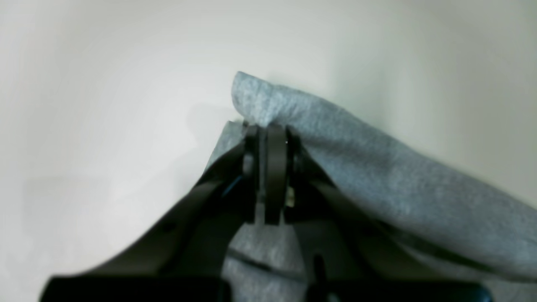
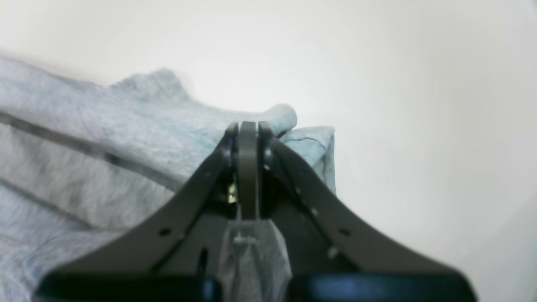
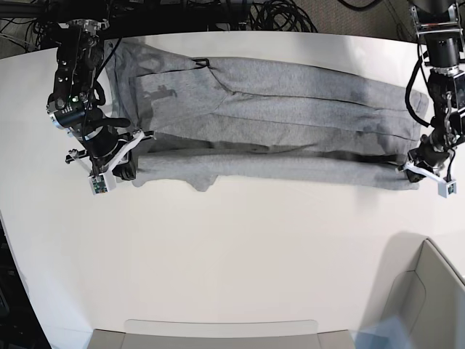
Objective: Fold the T-shirt properly
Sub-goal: 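Lift the hem edge and fold it over toward the first fold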
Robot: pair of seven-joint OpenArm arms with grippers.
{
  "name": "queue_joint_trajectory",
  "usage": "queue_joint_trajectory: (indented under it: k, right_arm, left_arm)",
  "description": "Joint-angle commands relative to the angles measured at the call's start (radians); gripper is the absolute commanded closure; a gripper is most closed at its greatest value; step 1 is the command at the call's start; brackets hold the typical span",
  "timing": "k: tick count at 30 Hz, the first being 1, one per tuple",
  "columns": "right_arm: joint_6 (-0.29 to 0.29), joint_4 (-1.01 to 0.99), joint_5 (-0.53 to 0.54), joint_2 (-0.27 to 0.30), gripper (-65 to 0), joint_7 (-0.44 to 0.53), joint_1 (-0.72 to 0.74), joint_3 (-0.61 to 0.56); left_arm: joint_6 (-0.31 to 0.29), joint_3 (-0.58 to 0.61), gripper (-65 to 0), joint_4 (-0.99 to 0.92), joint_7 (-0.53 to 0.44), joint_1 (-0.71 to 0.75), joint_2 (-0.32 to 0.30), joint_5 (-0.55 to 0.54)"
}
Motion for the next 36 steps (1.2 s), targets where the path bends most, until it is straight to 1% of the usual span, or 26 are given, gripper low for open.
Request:
queue_joint_trajectory:
  k: [1,4,6,11,17,19,22,25,27,30,34,36]
  right_arm:
    - [0.004,0.033,0.009,0.007,0.0,0.027,0.005,0.004]
    - [0.004,0.065,0.009,0.006,0.0,0.025,-0.026,0.004]
    - [0.004,0.087,0.009,0.006,0.0,0.025,-0.049,0.004]
    - [0.002,0.140,0.009,0.003,0.0,0.025,-0.109,0.004]
    - [0.002,0.165,0.011,0.003,0.0,0.025,-0.170,0.006]
    - [0.002,0.166,0.015,0.001,0.0,0.027,-0.195,0.027]
    - [0.004,0.166,0.098,-0.022,0.0,0.027,-0.214,0.092]
    - [0.004,0.166,0.195,-0.019,0.0,0.027,-0.241,0.148]
    - [0.004,0.168,0.233,-0.017,0.0,0.027,-0.256,0.167]
    - [0.004,0.173,0.250,-0.017,0.0,0.027,-0.274,0.178]
    - [0.004,0.173,0.250,-0.017,0.0,0.031,-0.303,0.178]
    - [0.004,0.173,0.251,-0.017,0.0,0.033,-0.319,0.178]
  left_arm:
    - [0.000,-0.037,0.0,0.027,-0.015,-0.005,-0.030,-0.006]
    - [-0.003,-0.092,0.0,0.034,0.046,0.018,-0.024,-0.006]
    - [-0.004,-0.117,0.0,0.036,0.066,0.022,-0.023,-0.006]
    - [-0.006,-0.143,0.0,0.038,0.075,0.055,-0.027,-0.006]
    - [-0.006,-0.148,0.0,0.123,0.078,0.132,-0.027,-0.006]
    - [-0.004,-0.149,0.0,0.142,0.078,0.150,-0.027,-0.006]
    - [-0.004,-0.149,0.0,0.162,0.075,0.175,-0.027,-0.006]
    - [-0.004,-0.149,0.0,0.170,0.077,0.177,-0.027,-0.006]
    - [-0.004,-0.149,0.0,0.170,0.077,0.177,-0.027,-0.006]
    - [-0.004,-0.151,0.0,0.171,0.078,0.189,-0.027,-0.006]
    - [-0.004,-0.207,0.0,0.232,0.083,0.239,-0.029,-0.006]
    - [-0.004,-0.227,0.0,0.249,0.109,0.256,-0.029,-0.006]
